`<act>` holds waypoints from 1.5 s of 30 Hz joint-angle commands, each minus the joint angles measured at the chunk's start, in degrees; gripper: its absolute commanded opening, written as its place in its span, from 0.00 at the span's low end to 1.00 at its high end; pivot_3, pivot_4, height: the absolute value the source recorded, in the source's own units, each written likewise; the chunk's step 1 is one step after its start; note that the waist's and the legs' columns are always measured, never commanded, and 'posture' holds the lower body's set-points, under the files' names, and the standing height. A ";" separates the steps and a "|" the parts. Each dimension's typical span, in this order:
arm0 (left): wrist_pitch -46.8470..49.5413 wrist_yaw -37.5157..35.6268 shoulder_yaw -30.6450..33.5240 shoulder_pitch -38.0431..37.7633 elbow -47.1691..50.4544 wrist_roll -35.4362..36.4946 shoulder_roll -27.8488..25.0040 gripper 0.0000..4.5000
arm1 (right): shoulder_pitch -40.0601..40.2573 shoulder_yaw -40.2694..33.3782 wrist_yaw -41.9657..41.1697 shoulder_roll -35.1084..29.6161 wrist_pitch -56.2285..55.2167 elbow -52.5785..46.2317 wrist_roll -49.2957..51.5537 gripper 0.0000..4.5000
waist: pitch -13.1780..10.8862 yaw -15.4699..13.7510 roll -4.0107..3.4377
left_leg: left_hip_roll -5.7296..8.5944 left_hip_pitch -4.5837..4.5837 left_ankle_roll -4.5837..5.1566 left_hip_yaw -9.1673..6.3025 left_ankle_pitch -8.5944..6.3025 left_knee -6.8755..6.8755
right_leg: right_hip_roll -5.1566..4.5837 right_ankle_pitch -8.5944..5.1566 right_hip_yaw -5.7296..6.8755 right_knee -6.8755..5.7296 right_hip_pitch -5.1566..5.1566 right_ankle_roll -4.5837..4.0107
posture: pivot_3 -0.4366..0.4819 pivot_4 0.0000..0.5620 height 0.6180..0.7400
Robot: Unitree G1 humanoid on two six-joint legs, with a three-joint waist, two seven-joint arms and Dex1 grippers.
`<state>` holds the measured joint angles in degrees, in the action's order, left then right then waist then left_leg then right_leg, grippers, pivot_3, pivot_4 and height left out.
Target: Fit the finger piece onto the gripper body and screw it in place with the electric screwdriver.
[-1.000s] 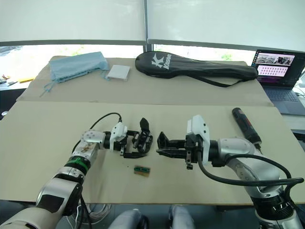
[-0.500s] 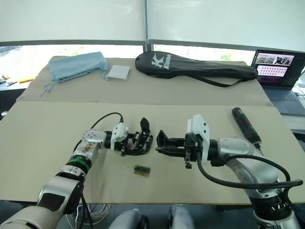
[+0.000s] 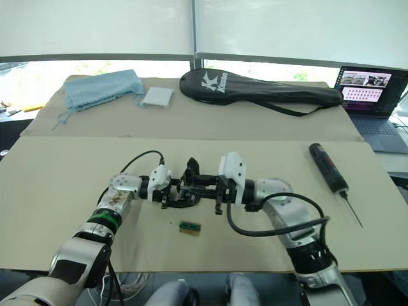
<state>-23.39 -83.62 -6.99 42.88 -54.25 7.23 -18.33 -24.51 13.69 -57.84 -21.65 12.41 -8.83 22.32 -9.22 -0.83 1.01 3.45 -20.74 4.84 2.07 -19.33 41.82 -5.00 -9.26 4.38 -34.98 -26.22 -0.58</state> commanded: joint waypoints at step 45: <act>2.67 1.90 -0.97 -2.26 3.86 -0.82 -0.41 0.52 | 1.55 4.21 2.49 1.29 10.17 8.20 -6.24 0.08 | 0.23 0.15 -0.20 | 0.01 0.39 -0.10 0.03 0.03 -0.02 | -0.02 0.00 -0.09 -0.01 0.26 0.00 | 0.48 0.27 1.00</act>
<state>-21.04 -81.69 -7.20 41.09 -50.95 7.09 -18.87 -24.17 15.52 -55.39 -18.74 18.18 -3.88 18.31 -8.99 -0.69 0.81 3.46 -20.35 4.75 2.10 -19.30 41.80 -5.03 -9.26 4.29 -34.99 -25.96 -0.57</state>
